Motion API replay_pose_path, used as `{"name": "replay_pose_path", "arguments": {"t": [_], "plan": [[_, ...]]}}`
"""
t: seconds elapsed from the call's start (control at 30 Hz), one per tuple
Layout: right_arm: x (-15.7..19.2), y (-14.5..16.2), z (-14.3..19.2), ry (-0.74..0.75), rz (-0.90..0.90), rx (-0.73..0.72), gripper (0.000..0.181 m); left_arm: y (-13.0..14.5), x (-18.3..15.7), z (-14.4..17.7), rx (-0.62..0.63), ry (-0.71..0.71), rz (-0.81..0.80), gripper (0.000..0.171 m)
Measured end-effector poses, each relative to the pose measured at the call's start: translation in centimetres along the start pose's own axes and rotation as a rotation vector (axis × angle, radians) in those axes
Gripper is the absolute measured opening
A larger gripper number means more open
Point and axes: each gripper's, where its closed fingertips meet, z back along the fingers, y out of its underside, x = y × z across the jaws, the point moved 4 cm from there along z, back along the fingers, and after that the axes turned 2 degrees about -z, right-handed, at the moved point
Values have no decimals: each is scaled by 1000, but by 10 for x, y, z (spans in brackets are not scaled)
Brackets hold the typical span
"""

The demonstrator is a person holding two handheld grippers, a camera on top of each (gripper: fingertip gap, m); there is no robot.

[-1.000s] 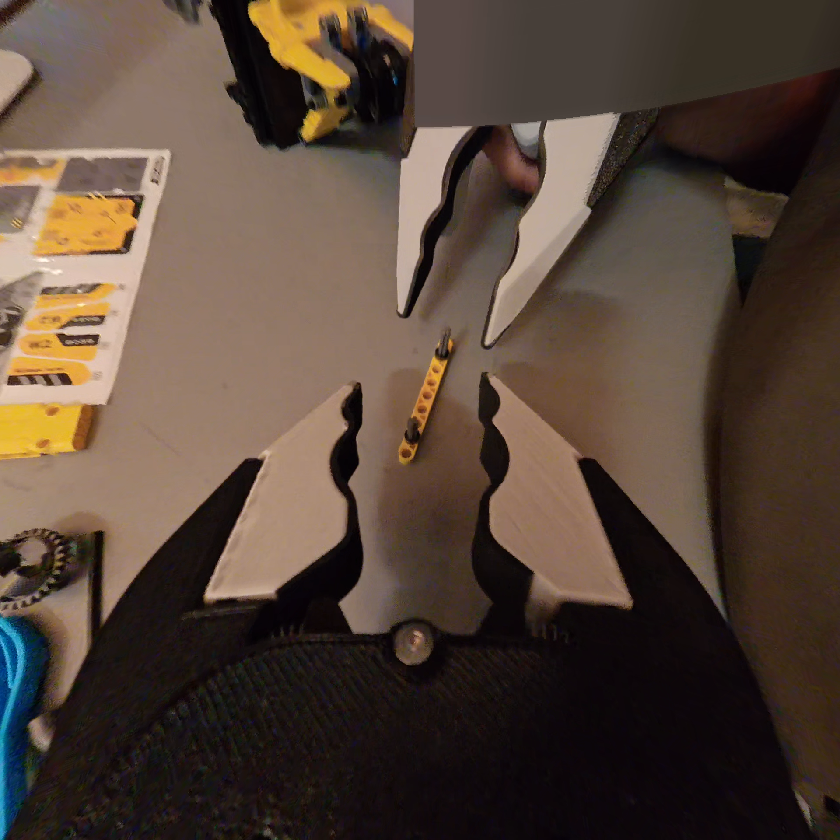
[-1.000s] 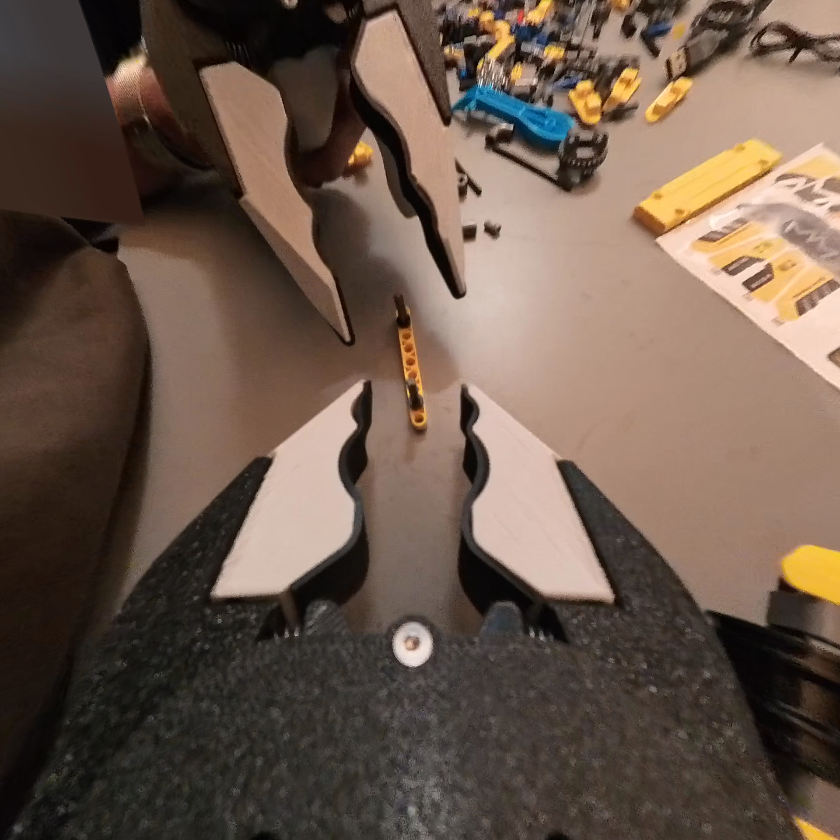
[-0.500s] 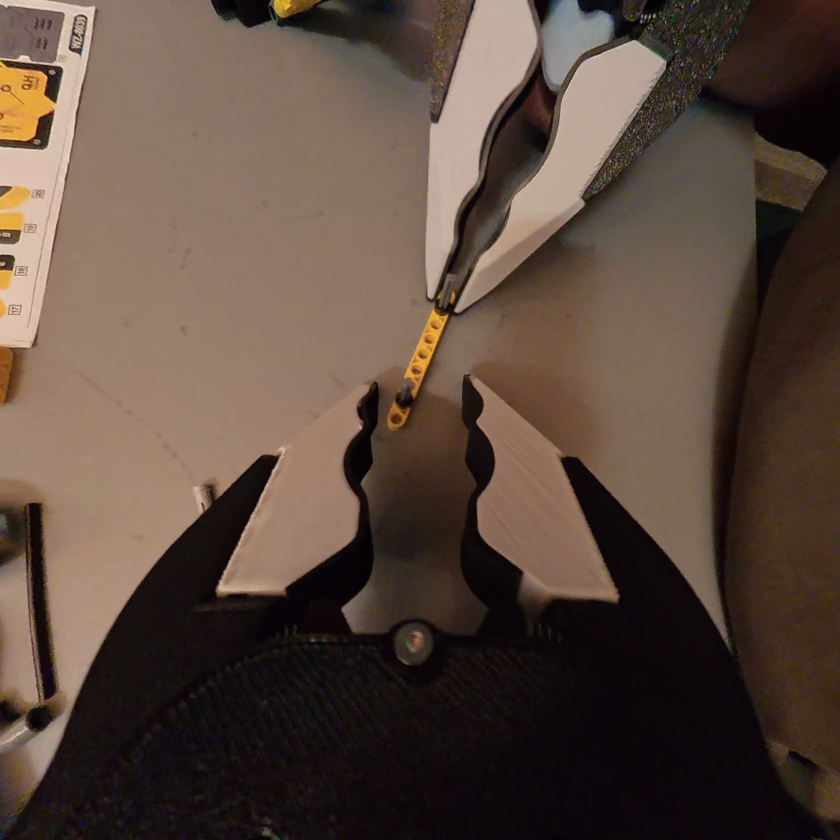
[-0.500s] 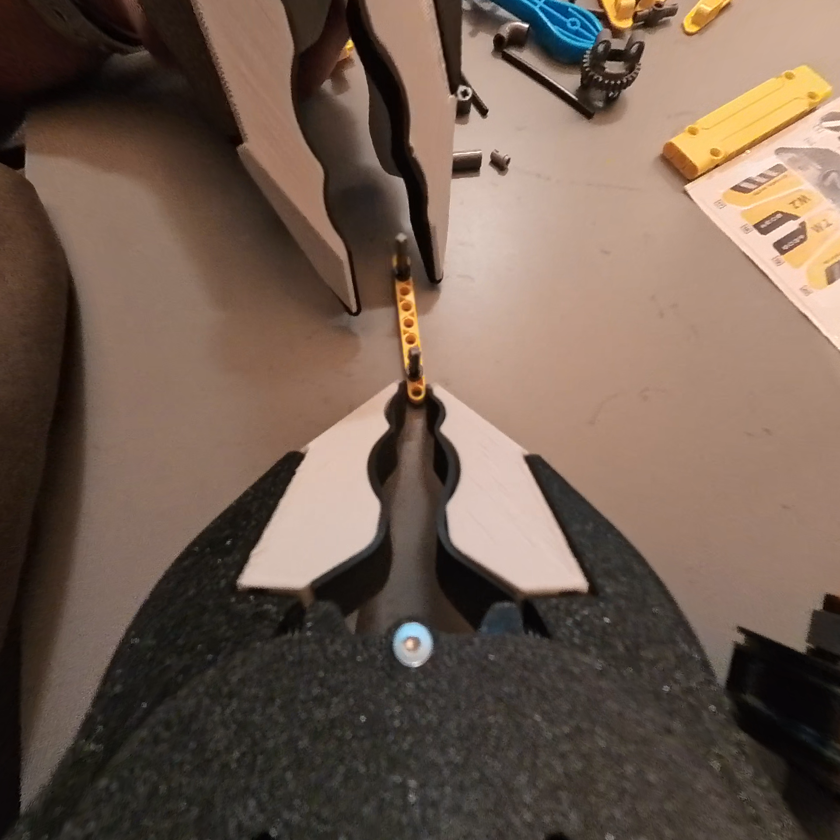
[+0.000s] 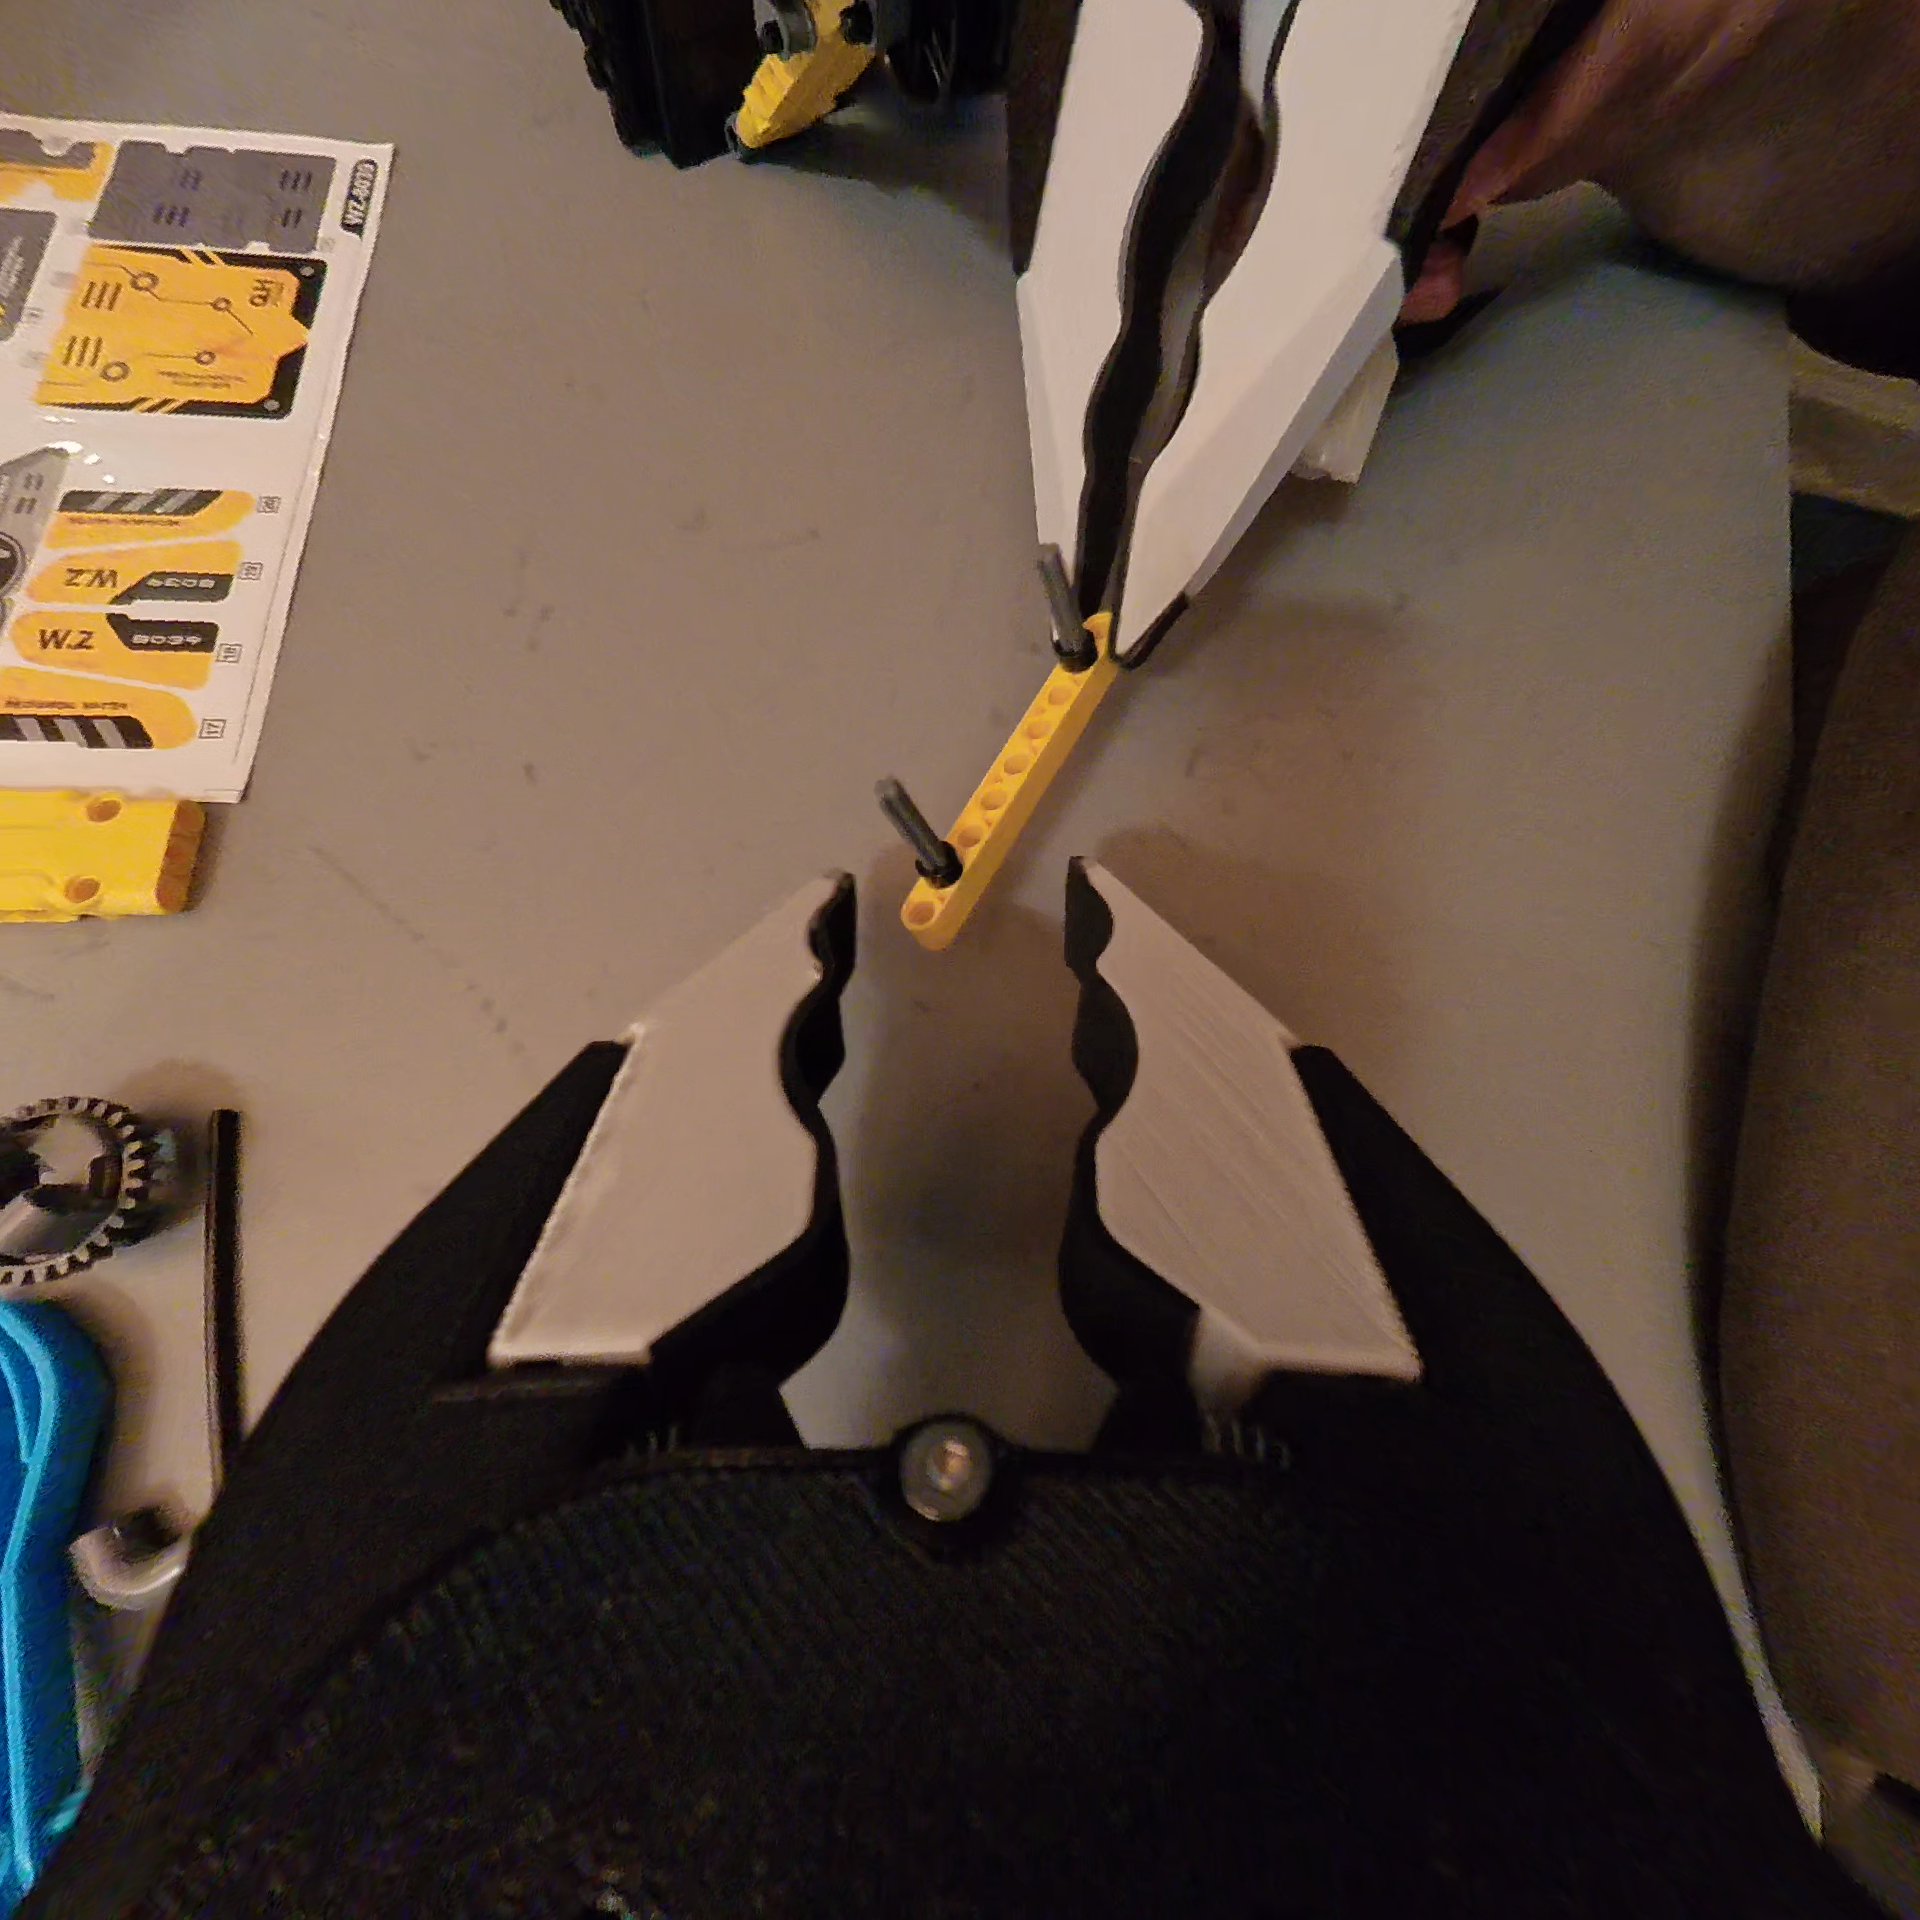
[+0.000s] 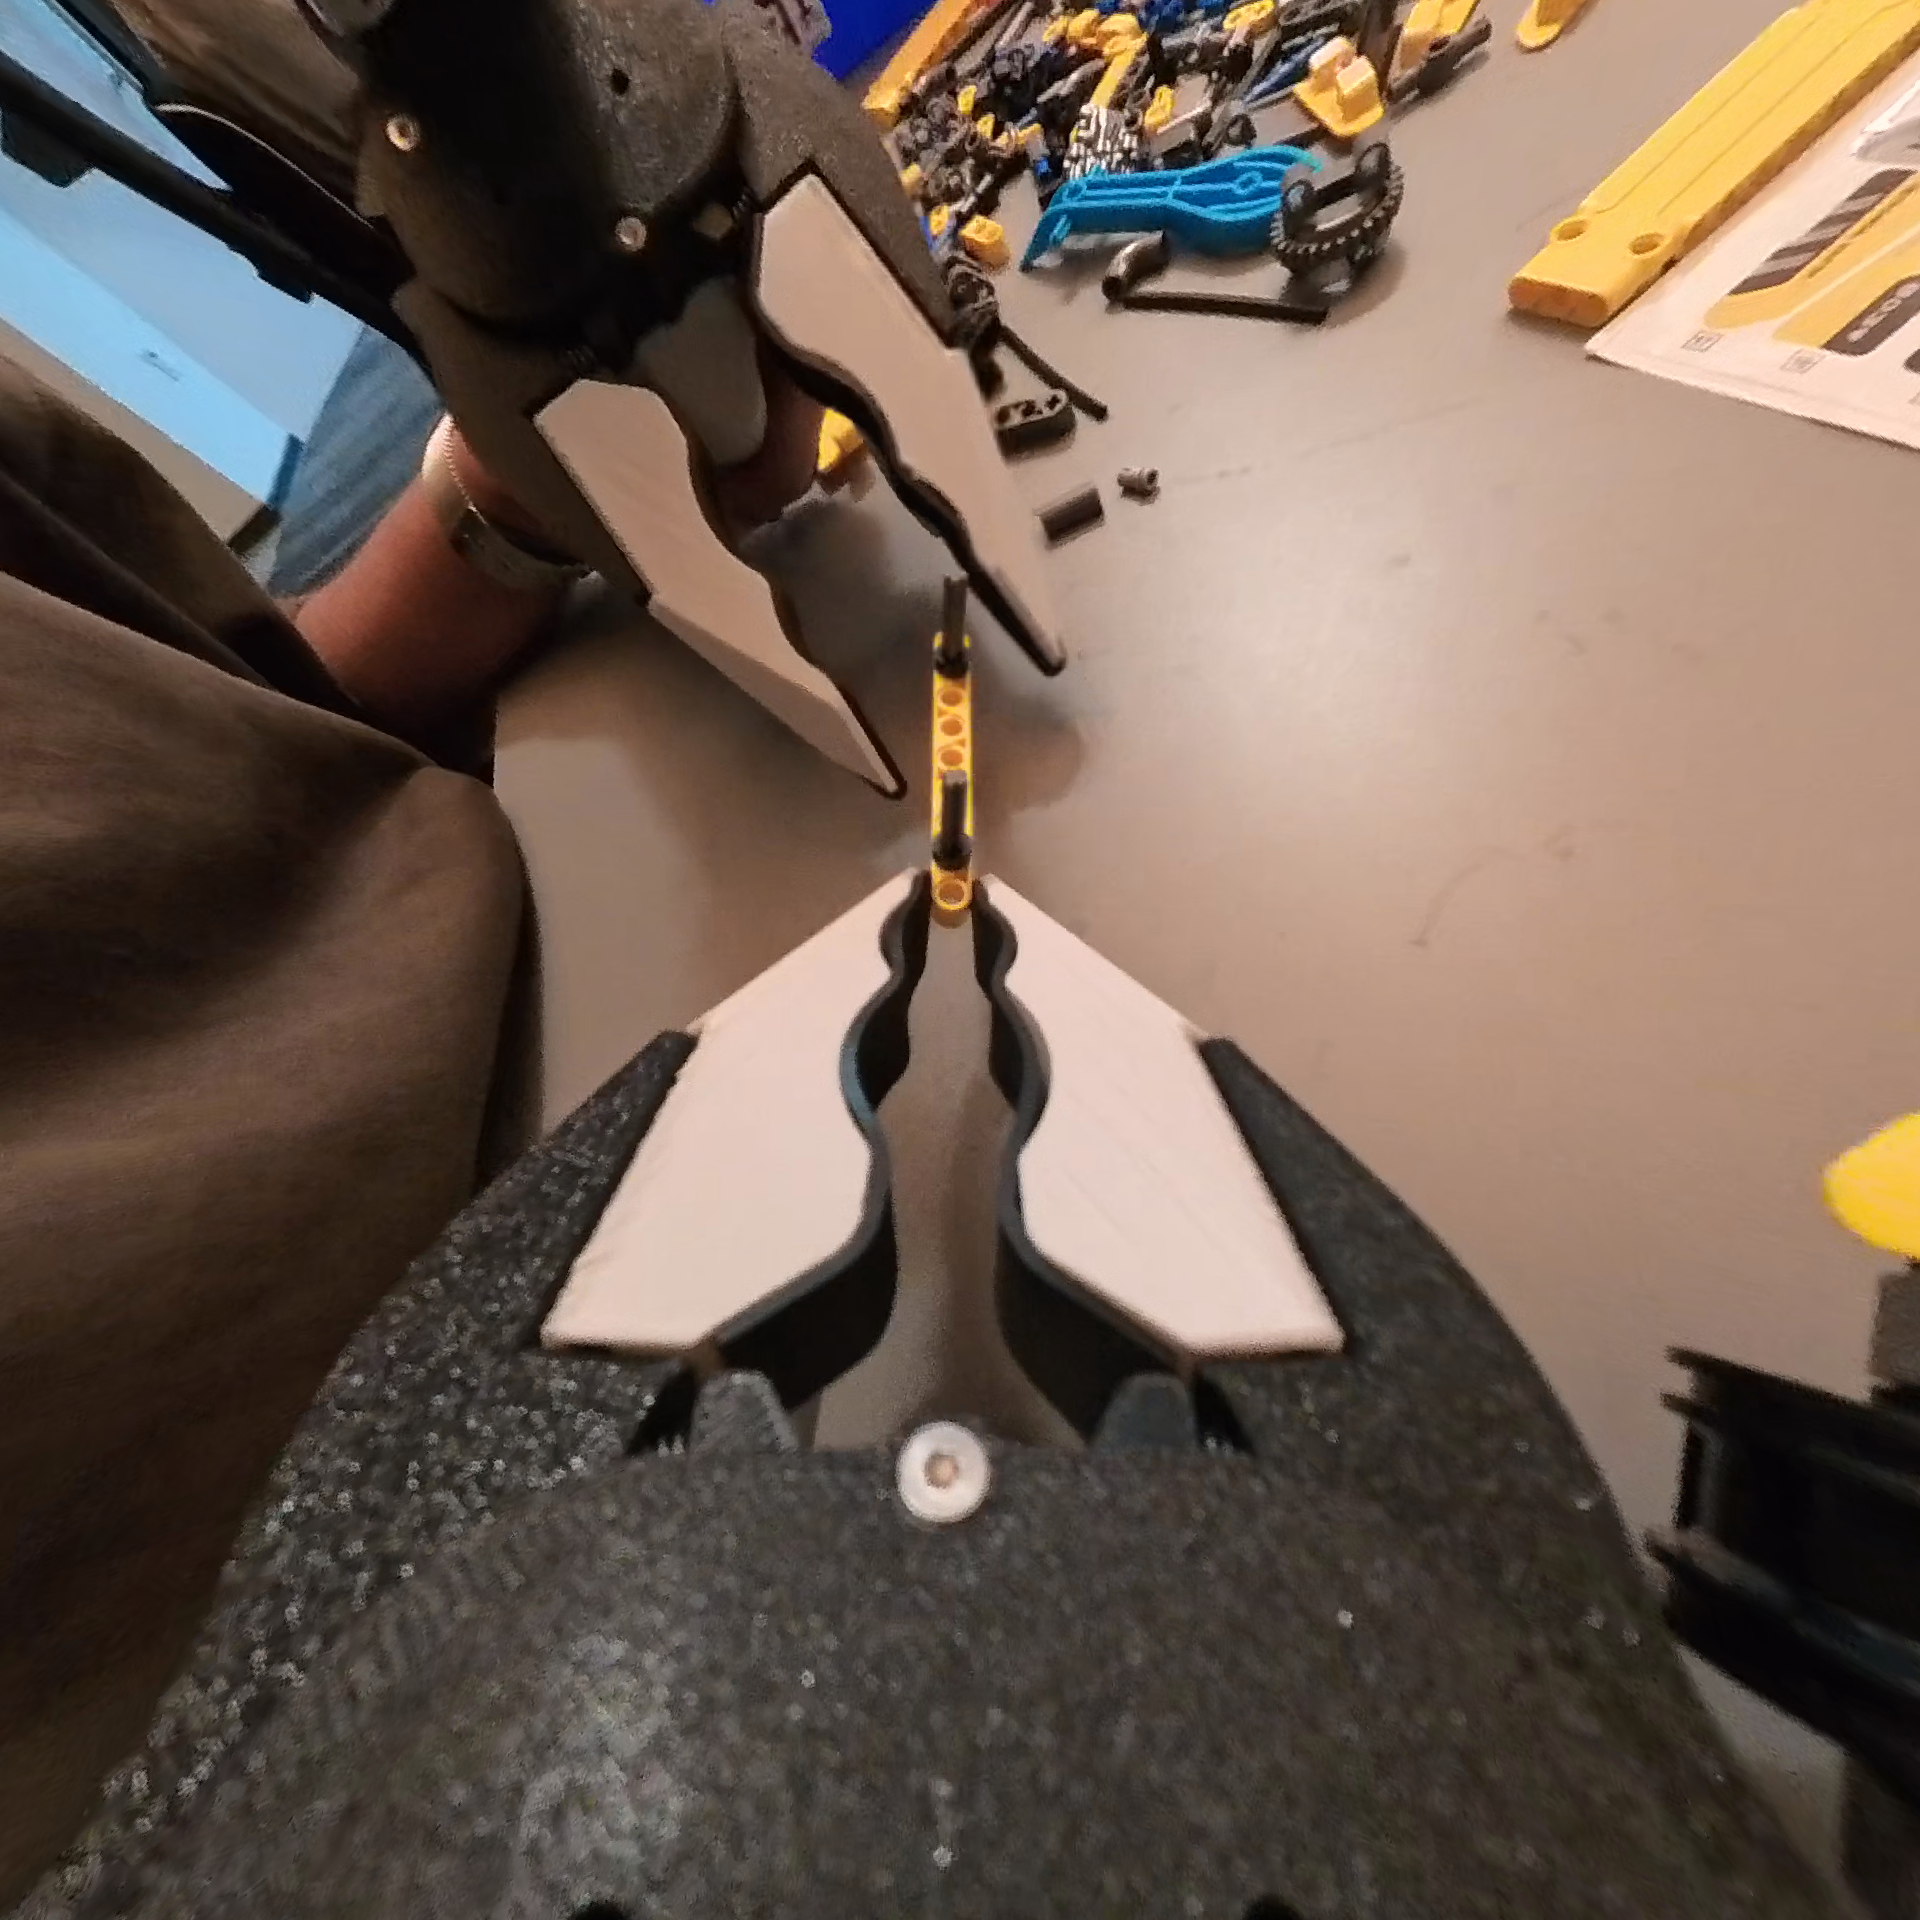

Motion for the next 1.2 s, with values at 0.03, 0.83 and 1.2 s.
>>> {"name": "replay_pose_path", "arguments": {"t": [0.03, 0.83, 1.2], "plan": [[-1, 2, -1, 9, -5, 15, 7, 0, -2, 0, 3, 15, -1, 32], [-18, 11, -6, 237, 142, 110, 10, -6, -3, 3, -71, 111, 103, 6], [-19, 8, -5, 259, 170, 91, 16, -10, -2, 4, -120, 145, 162, 6]]}}
